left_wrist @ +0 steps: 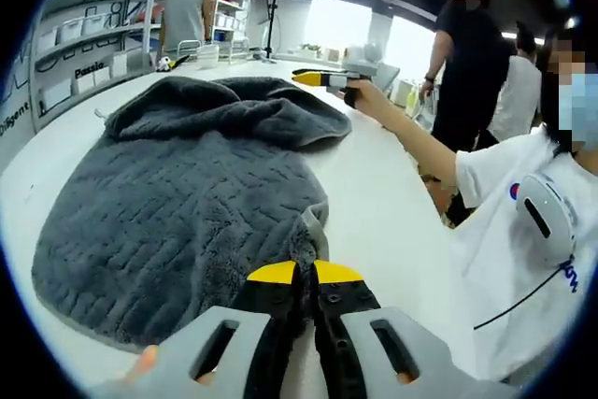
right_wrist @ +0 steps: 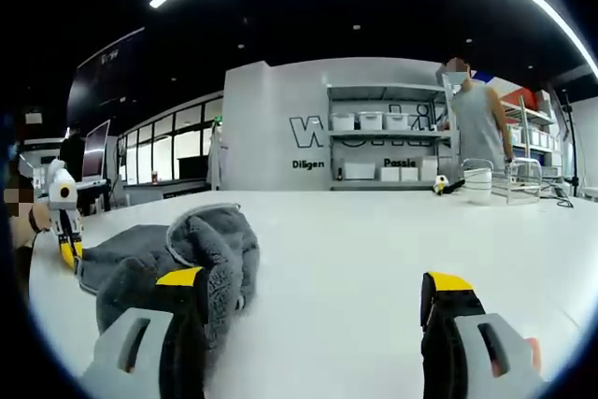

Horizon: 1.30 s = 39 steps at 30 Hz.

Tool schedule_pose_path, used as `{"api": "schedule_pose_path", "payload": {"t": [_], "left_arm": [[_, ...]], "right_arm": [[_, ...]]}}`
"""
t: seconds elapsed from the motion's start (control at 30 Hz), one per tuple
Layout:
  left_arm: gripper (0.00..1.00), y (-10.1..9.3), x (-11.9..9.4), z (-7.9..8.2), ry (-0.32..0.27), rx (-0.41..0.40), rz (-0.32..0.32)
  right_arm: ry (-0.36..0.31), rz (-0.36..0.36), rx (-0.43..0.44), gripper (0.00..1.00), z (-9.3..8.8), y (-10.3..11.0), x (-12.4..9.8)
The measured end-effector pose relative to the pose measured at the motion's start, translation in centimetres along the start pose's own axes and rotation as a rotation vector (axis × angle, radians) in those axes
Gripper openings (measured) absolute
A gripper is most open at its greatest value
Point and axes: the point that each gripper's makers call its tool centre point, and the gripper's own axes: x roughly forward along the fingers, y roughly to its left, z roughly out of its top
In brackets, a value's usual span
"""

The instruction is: Open the folded towel by lifting each exposed corner and separating the folded layers until the towel lies flat within the target outline without major curled edges

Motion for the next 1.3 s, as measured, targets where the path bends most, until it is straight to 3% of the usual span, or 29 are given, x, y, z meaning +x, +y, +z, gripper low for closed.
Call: {"api": "schedule_pose_path", "payload": {"t": [0.47, 1.3], "left_arm": [[0.04, 1.5, -4.7, -3.6, 0.045, -0.027, 0.065], [0.04, 6.5, -11.5, -7.4, 0.048, -0.123, 0.246]], "right_arm": [[-0.002, -0.006, 0.016, 0.97, 0.0, -0.3, 0.0], [0.032, -0.001, 0.000, 0.97, -0.6, -0.2, 0.1]]}}
